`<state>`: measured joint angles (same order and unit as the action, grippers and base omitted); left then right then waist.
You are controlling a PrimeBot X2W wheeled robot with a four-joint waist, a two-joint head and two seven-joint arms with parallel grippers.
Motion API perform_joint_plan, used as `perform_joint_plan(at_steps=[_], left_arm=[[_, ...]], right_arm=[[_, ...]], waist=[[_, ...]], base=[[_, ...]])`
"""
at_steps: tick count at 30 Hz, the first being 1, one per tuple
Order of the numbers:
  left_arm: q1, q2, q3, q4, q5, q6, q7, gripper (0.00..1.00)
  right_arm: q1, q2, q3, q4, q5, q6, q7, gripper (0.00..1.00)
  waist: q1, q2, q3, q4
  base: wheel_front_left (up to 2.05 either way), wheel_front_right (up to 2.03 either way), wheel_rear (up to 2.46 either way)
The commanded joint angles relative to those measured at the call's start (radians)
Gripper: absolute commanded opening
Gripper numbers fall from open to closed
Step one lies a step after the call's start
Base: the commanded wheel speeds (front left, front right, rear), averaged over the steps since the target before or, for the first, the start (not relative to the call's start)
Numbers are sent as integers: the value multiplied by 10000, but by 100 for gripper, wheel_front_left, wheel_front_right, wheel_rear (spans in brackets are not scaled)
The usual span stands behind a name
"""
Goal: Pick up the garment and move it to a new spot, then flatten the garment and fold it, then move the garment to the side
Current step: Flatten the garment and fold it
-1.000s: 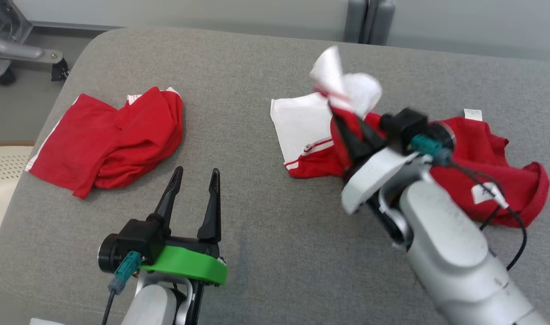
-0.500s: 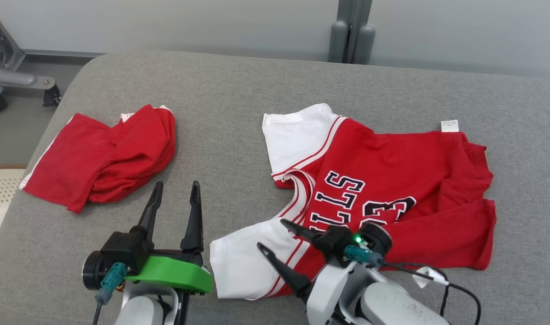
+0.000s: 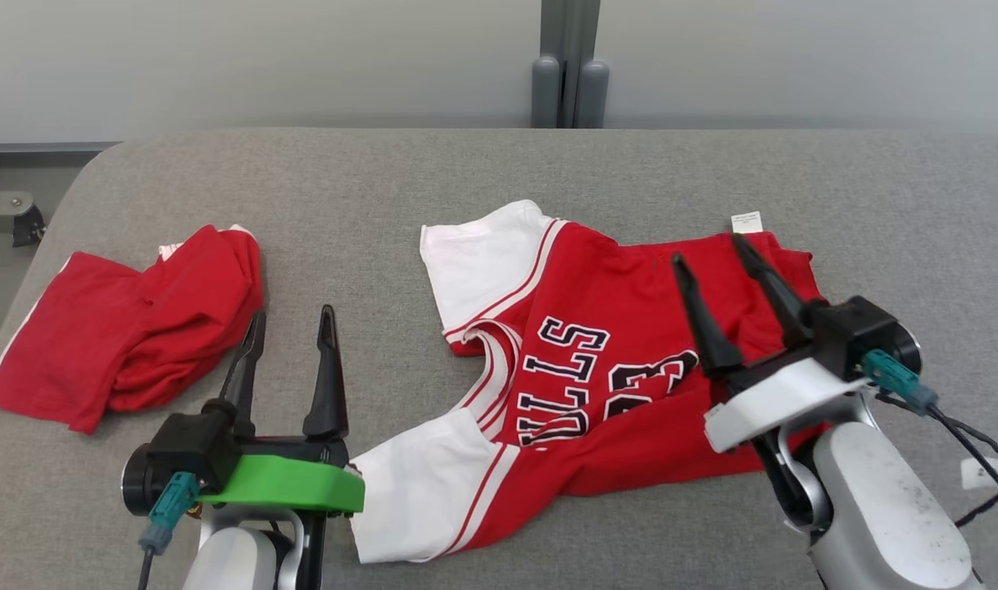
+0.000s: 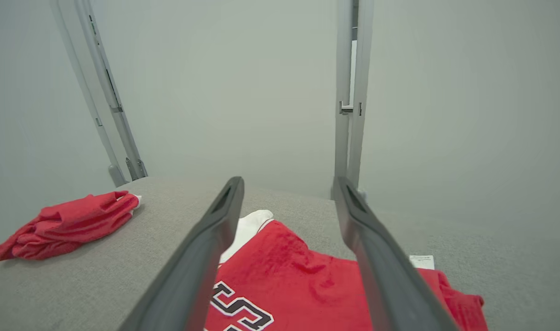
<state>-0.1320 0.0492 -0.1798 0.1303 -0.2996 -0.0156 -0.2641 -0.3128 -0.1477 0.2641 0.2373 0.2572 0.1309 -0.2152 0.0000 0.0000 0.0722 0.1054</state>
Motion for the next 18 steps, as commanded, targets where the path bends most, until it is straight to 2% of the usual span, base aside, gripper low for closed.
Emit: perform_joint_plan(at_steps=[1,5,8,18], left_arm=[[-49,25,71,-129,-54,53,-5,100],[88,23,118,-323,-35,59,-5,100],[239,25,86,-301,16,12,-5,100],[21,25,-66,-212,-49,-40,-5,100]], right_arm=[[332,146,-421,-192,-112,-3,-130,100],[1043,529,-1463,-660,-171,-3,-277,100],[1424,703,-1805,-890,-261,-1,-333,100],[1129,866,-1698,-1214,-159,-1,-98,100]], waist=[[0,0,-11,-160],[0,0,42,-352],[0,0,89,-492],[0,0,457,-467]], base=[[0,0,0],[0,0,0],[0,0,0],[0,0,0]])
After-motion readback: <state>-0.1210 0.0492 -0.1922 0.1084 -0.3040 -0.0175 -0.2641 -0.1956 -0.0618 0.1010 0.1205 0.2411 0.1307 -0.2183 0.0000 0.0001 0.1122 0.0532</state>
